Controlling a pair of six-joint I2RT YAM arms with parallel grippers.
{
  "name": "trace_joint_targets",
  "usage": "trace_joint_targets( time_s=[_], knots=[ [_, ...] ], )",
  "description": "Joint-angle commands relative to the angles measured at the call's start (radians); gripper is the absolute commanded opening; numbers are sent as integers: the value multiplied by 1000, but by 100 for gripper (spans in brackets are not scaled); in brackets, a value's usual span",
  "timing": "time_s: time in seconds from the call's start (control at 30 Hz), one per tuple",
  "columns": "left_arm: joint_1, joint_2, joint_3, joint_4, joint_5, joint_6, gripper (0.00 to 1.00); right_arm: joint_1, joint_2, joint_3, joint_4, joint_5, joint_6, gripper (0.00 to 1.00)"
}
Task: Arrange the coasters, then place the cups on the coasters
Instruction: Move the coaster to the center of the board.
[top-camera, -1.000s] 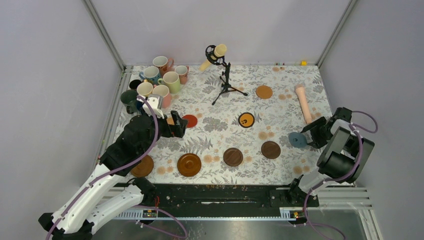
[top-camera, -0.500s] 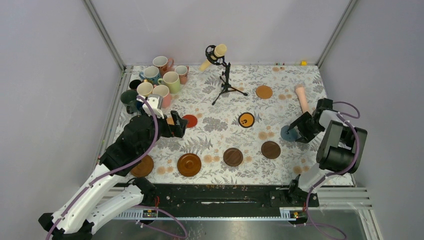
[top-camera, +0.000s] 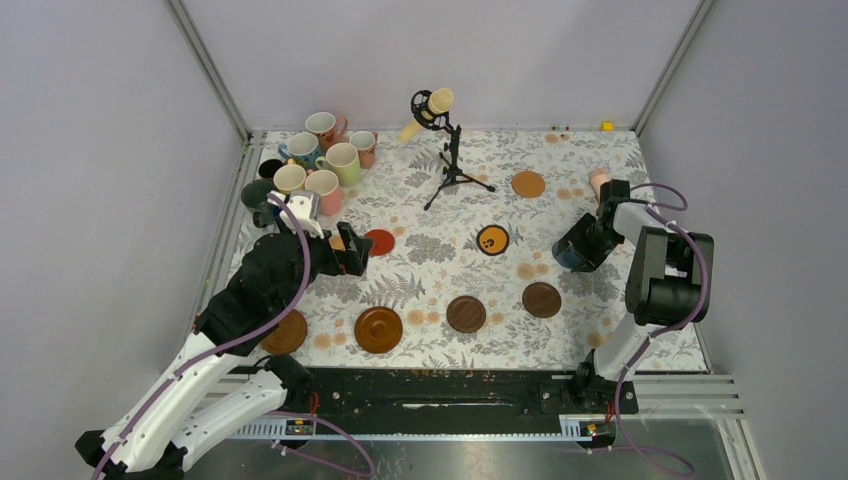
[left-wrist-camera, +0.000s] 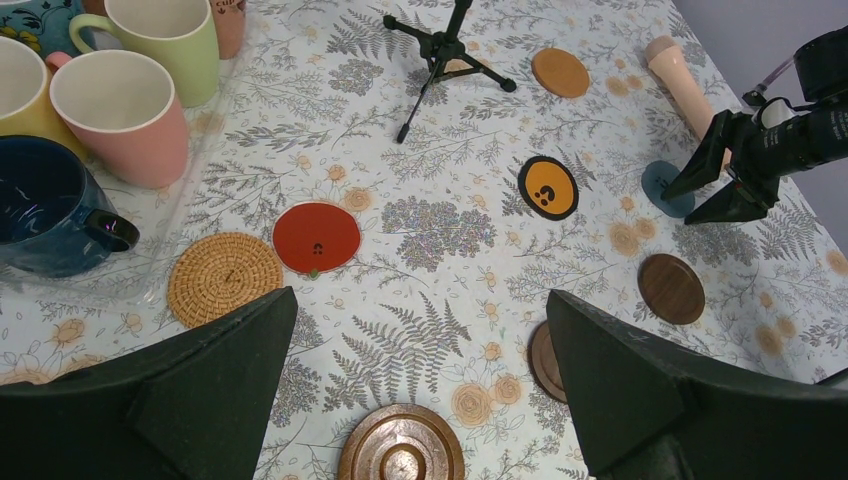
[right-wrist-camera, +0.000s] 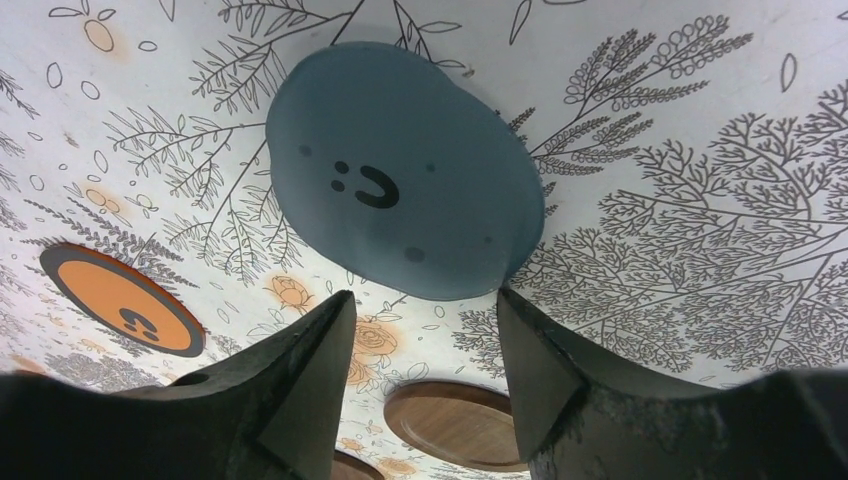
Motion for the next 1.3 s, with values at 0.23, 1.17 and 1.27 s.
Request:
trace_joint_targets(
  time_s=[0.23, 1.17, 1.27],
  knots=[
    [0, -14, -2, 49, -22, 12, 99, -28, -39, 125, -76, 118, -178, 79],
    [-1, -14, -1, 48, -14, 9, 99, -38, 160, 232, -88, -65, -184, 77],
    [-1, -14, -1, 49, -14, 8, 99, -31, 164, 220, -73, -75, -177, 74]
  ],
)
